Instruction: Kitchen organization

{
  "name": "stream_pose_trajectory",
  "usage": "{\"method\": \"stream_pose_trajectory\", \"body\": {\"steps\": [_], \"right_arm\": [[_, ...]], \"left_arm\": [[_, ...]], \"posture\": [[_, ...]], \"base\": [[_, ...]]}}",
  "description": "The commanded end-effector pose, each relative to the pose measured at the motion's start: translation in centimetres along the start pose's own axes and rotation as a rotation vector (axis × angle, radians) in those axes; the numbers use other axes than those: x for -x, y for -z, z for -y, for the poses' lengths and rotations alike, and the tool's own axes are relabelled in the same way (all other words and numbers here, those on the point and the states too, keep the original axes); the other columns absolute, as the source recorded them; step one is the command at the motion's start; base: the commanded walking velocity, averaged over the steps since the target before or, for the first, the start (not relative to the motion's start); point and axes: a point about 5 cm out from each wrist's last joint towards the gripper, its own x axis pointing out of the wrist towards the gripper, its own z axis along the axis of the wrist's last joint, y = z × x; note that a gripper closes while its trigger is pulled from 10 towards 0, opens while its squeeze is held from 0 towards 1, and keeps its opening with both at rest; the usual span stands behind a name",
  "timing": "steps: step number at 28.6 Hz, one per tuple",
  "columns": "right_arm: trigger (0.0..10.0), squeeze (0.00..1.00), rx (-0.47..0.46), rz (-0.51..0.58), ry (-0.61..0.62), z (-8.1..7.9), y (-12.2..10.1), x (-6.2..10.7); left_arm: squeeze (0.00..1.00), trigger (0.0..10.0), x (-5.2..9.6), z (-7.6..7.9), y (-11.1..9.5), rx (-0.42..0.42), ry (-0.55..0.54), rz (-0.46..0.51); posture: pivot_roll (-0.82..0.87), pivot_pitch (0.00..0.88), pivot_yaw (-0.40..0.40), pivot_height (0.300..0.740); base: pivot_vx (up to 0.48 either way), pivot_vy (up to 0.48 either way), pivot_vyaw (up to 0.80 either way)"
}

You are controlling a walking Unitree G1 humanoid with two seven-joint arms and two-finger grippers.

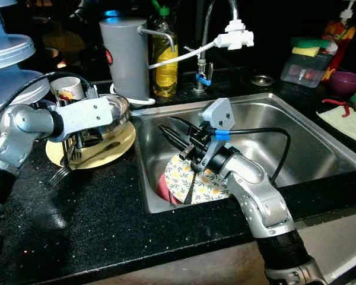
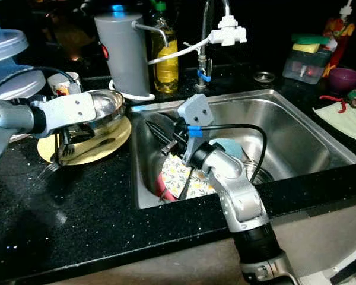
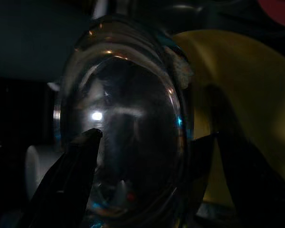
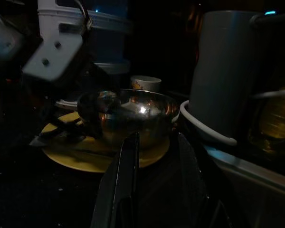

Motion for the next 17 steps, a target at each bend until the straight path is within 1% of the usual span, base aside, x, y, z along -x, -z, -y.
{"method": "stream_pose_trajectory", "body": {"steps": [1,4,9,17], "right_arm": [[10.0,0.00,-0.010,-0.002,-0.004,-0.2,-0.1,0.0],[10.0,0.00,-0.010,-0.003,0.000,-0.2,-0.2,0.1],[10.0,0.00,-0.012,-0.004,0.003,-0.2,-0.2,0.1],[10.0,0.00,-0.024,0.005,0.018,-0.1,-0.3,0.0]], "left_arm": [[0.00,0.0,-0.4,0.5,-0.1,-0.007,0.060,0.005],[0.00,0.0,-0.6,0.9,0.1,-0.007,0.110,0.003],[0.00,0.0,-0.7,0.8,0.2,-0.014,0.119,0.006],[0.00,0.0,-0.2,-0.7,-0.9,-0.056,0.062,0.031]], "posture": [[0.00,0.000,0.036,0.740],[0.00,0.000,0.037,0.740],[0.00,0.000,0.038,0.740],[0.01,0.000,0.042,0.740]], "base": [[0.000,0.000,0.00],[0.000,0.000,0.00],[0.000,0.000,0.00],[0.000,0.000,0.00]]}}
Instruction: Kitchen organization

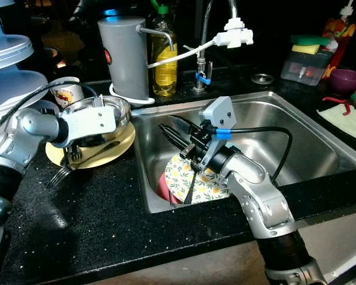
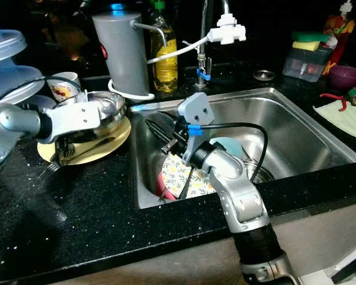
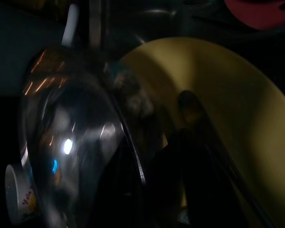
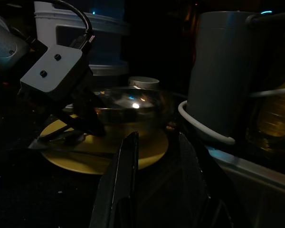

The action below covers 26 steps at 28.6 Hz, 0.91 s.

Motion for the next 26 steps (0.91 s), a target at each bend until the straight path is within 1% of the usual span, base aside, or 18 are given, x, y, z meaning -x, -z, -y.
{"method": "stream_pose_trajectory", "body": {"steps": [1,4,8,10,14,16,17,19,20,23,26], "right_arm": [[10.0,0.00,-0.013,0.006,0.008,0.0,-0.2,0.1],[10.0,0.00,-0.019,0.009,0.015,0.1,-0.2,0.1],[10.0,0.00,-0.034,0.022,0.026,0.3,-0.3,0.2],[10.0,0.00,-0.066,0.045,0.039,0.5,-0.6,0.2],[10.0,0.00,-0.114,0.083,0.052,0.7,-1.0,0.3],[10.0,0.00,-0.205,0.160,0.064,1.3,-1.9,0.6],[10.0,0.00,-0.205,0.160,0.064,1.3,-1.9,0.6],[10.0,0.00,-0.281,0.234,0.061,2.1,-2.9,1.3],[10.0,0.00,-0.296,0.246,0.059,2.4,-3.1,1.5],[10.0,0.00,-0.326,0.282,0.057,3.0,-3.8,2.1],[10.0,0.00,-0.345,0.314,0.059,3.5,-4.3,2.6]], "left_arm": [[0.00,0.0,0.4,-0.8,-0.6,-0.041,-0.024,0.011],[0.00,0.0,0.8,-1.1,-1.1,-0.054,-0.021,0.024],[0.00,0.0,1.6,-1.7,-2.7,-0.080,-0.022,0.088],[0.00,0.0,2.4,-2.3,-4.3,-0.100,-0.026,0.162],[0.00,0.0,2.9,-2.3,-5.8,-0.097,0.000,0.247],[0.00,0.0,3.2,-1.6,-7.1,-0.072,0.051,0.350],[0.00,0.0,3.2,-1.6,-7.1,-0.072,0.051,0.350],[0.00,0.0,3.5,-0.6,-8.5,-0.044,0.118,0.458],[0.00,0.0,3.6,-0.2,-8.9,-0.035,0.140,0.487],[0.00,0.0,3.6,0.6,-9.5,-0.008,0.178,0.534],[0.00,0.0,3.4,1.4,-9.3,0.027,0.215,0.537]], "posture": [[0.01,0.000,0.043,0.740],[0.01,0.000,0.044,0.740],[0.01,0.000,0.044,0.740],[0.01,0.000,0.043,0.740],[0.01,0.000,0.043,0.740],[0.02,0.000,0.043,0.740],[0.02,0.000,0.043,0.740],[0.01,0.000,0.043,0.740],[0.01,0.000,0.043,0.740],[0.01,0.000,0.044,0.740],[0.01,0.000,0.045,0.740]], "base": [[0.000,0.000,0.00],[0.000,0.000,0.00],[0.000,0.000,0.00],[0.000,0.000,0.00],[0.000,0.000,0.00],[0.000,0.000,0.00],[0.000,0.000,0.00],[0.000,0.000,0.00],[0.000,0.000,0.00],[0.000,0.000,0.00],[0.000,0.000,-0.71]]}}
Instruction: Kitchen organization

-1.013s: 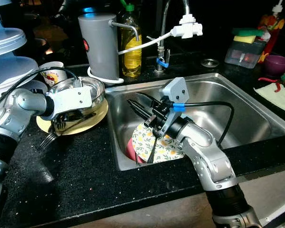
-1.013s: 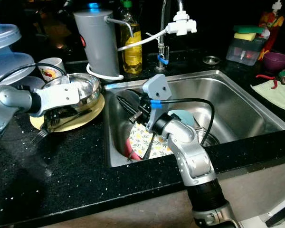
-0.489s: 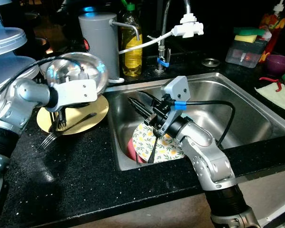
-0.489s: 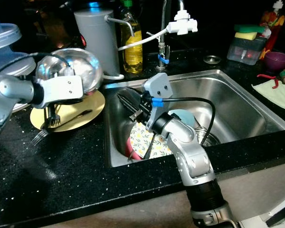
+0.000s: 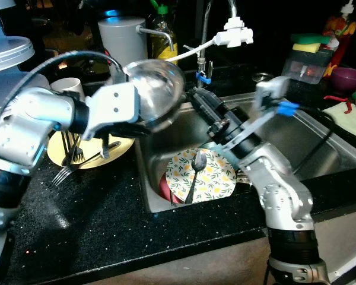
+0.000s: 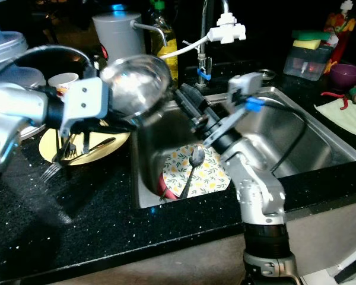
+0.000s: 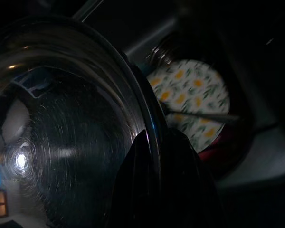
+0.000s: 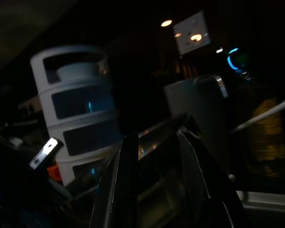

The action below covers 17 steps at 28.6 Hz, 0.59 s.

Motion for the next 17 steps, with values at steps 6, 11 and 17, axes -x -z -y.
{"method": "stream_pose_trajectory", "body": {"steps": [6,11,17], "right_arm": [[10.0,0.00,0.008,-0.013,-0.016,-0.1,-0.5,0.3],[10.0,0.00,0.037,-0.057,-0.011,-0.1,0.1,0.3],[10.0,0.00,0.056,-0.099,0.006,-0.2,0.7,0.4]], "left_arm": [[0.00,0.0,-0.5,1.3,0.7,0.053,0.007,-0.015],[0.00,0.0,-1.2,1.6,1.7,0.116,-0.011,0.001],[0.00,0.0,-2.9,3.1,3.1,0.198,0.018,0.026]], "posture": [[0.01,0.000,0.047,0.740],[0.00,0.000,0.049,0.740],[-0.01,0.000,0.053,0.740]], "base": [[0.000,0.000,-0.39],[0.000,0.000,0.00],[0.000,0.000,0.00]]}}
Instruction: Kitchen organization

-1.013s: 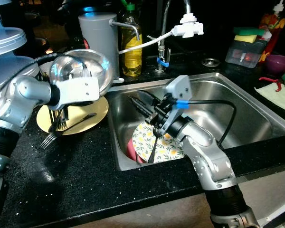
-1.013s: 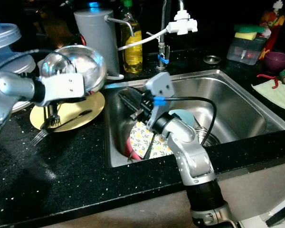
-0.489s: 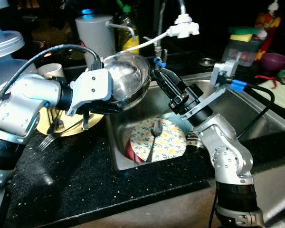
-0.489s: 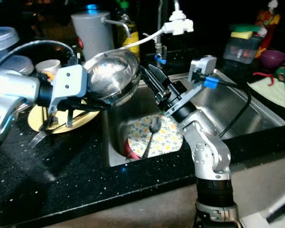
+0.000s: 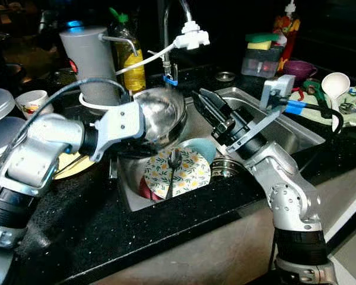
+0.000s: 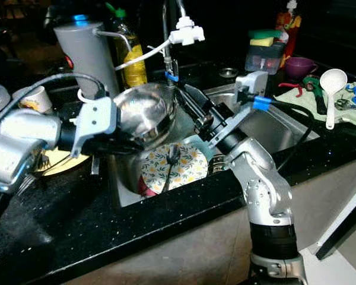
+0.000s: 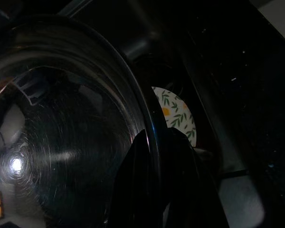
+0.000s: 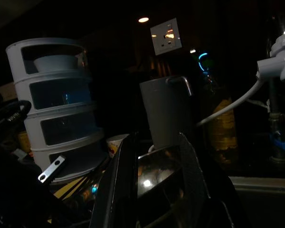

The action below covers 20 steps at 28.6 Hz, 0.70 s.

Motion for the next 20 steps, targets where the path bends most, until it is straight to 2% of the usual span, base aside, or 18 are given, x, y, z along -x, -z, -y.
{"method": "stream_pose_trajectory", "body": {"steps": [1,2,3,6,8,9,10,11,12,13,14,15,16,20], "right_arm": [[10.0,0.00,-0.006,-0.016,-0.003,-0.4,0.4,0.0],[10.0,0.00,-0.013,-0.016,-0.007,-0.6,0.5,-0.1],[10.0,0.00,-0.016,-0.017,-0.009,-0.9,0.6,-0.2],[10.0,0.00,-0.019,-0.018,-0.010,-1.1,0.7,-0.2],[10.0,0.00,-0.021,-0.019,-0.002,-1.2,0.7,-0.2],[10.0,0.00,-0.021,-0.020,0.001,-1.2,0.7,-0.2],[10.0,0.00,-0.022,-0.020,0.002,-1.2,0.7,-0.1],[10.0,0.00,-0.022,-0.020,0.002,-1.2,0.7,-0.1],[10.0,0.00,-0.019,-0.024,0.008,-1.2,0.8,-0.1],[10.0,0.00,-0.016,-0.031,0.010,-1.4,1.0,-0.2],[10.0,0.00,-0.017,-0.034,0.012,-1.5,1.1,-0.2],[10.0,0.00,-0.017,-0.034,0.012,-1.5,1.1,-0.2],[10.0,0.00,-0.022,-0.040,0.009,-1.8,1.3,-0.2],[10.0,0.00,-0.023,-0.051,0.004,-2.2,1.5,-0.1]], "left_arm": [[0.00,0.0,-0.5,0.5,0.7,0.026,0.007,0.001],[0.00,0.0,-0.9,0.6,1.3,0.044,0.009,-0.008],[0.00,0.5,-1.1,0.7,2.0,0.059,0.008,-0.020],[0.00,0.7,-1.6,0.9,2.8,0.078,0.001,-0.033],[0.00,4.8,-2.3,1.1,3.2,0.087,-0.007,-0.025],[0.00,4.8,-2.5,1.1,3.3,0.086,-0.004,-0.024],[0.00,7.0,-2.6,1.2,3.3,0.084,-0.002,-0.025],[0.00,7.0,-2.6,1.2,3.3,0.084,-0.002,-0.025],[0.00,7.8,-2.9,1.3,3.4,0.085,0.001,-0.025],[0.00,7.6,-3.3,1.4,3.6,0.085,0.009,-0.027],[0.00,8.8,-3.7,1.5,3.7,0.081,0.011,-0.030],[0.00,8.8,-3.7,1.5,3.7,0.081,0.011,-0.030],[0.00,9.5,-4.3,1.7,3.9,0.077,0.018,-0.031],[0.00,10.0,-5.1,2.3,4.4,0.073,0.058,-0.039]], "posture": [[-0.01,0.000,0.053,0.740],[-0.01,0.000,0.054,0.740],[-0.02,0.000,0.057,0.740],[-0.02,0.000,0.062,0.740],[-0.03,0.000,0.064,0.740],[-0.03,0.000,0.065,0.740],[-0.03,0.000,0.065,0.740],[-0.03,0.000,0.065,0.740],[-0.03,0.000,0.067,0.740],[-0.04,0.000,0.068,0.740],[-0.04,0.000,0.069,0.740],[-0.04,0.000,0.069,0.740],[-0.04,0.000,0.069,0.740],[-0.05,0.000,0.072,0.740]], "base": [[0.000,0.000,0.00],[0.000,0.000,0.00],[0.000,0.000,0.00],[0.000,0.000,0.00],[0.000,0.000,0.00],[0.000,0.000,0.00],[0.000,0.000,0.00],[0.000,0.000,0.00],[0.000,0.000,0.00],[0.000,0.000,0.00],[0.000,0.000,0.00],[0.000,0.000,0.00],[0.000,0.000,0.00],[0.000,0.000,0.00]]}}
